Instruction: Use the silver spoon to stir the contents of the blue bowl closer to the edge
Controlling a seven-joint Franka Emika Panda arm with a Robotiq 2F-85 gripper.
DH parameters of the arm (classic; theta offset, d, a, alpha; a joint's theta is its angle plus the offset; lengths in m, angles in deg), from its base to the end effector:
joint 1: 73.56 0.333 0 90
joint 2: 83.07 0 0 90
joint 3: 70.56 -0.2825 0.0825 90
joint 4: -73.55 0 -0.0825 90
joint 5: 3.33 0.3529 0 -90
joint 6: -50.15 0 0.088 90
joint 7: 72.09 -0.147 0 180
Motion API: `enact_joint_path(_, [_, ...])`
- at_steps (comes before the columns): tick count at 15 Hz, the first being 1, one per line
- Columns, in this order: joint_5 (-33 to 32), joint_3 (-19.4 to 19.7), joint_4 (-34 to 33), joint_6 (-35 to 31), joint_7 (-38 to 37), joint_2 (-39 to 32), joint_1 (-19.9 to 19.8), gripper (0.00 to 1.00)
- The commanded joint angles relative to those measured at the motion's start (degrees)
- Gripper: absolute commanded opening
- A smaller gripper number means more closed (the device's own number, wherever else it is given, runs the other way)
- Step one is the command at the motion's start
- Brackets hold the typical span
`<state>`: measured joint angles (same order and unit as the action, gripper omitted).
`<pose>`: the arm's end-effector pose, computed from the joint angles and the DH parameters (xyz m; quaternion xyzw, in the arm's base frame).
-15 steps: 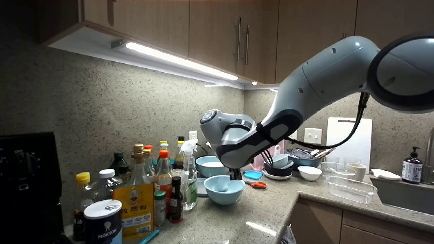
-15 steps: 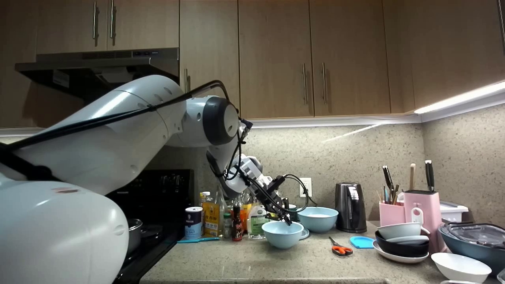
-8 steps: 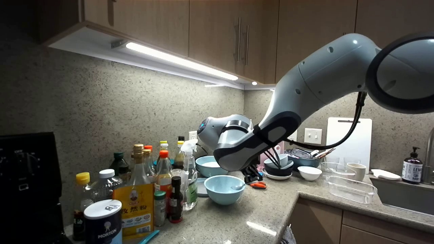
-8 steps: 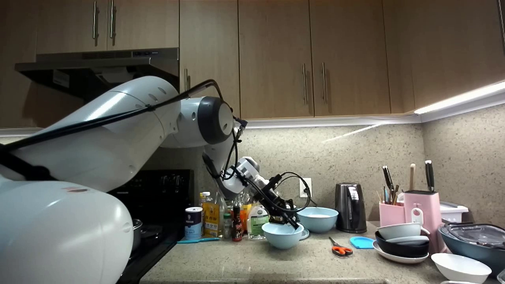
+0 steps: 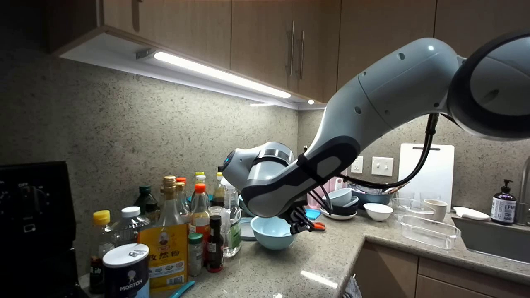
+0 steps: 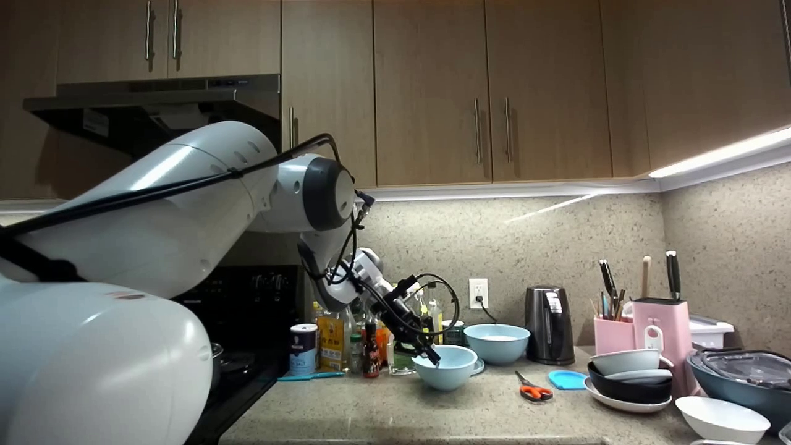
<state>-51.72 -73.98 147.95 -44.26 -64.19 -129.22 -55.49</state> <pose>0.6393 0.1315 0.2268 0.8384 0.3430 -0.1614 0.3917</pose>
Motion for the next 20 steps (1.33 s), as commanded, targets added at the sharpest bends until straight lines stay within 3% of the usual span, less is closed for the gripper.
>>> enact_joint_path(1, [-0.76, -1.53, 0.33, -3.15, 3.41, 0.67, -0.47, 0.07])
enact_joint_path(9, [-3.23, -0.24, -2.08, -17.01, 0.63, 0.66, -0.59, 0.07])
enact_joint_path(13, [-5.06, 3.51, -2.86, -23.6, -7.13, 0.74, -0.8, 0.07])
enact_joint_path(16, [-4.44, 4.89, -1.87, -24.13, -9.33, 1.35, -2.08, 0.06])
enact_joint_path(17, [-3.48, 4.56, -1.02, -23.67, -7.58, 1.78, -2.85, 0.32])
enact_joint_path(18, [-3.9, 4.58, -4.08, -22.65, -7.44, -0.1, -1.89, 0.07])
enact_joint_path(20, [-3.82, 4.65, -3.78, -22.62, -7.41, -0.12, -2.69, 0.19])
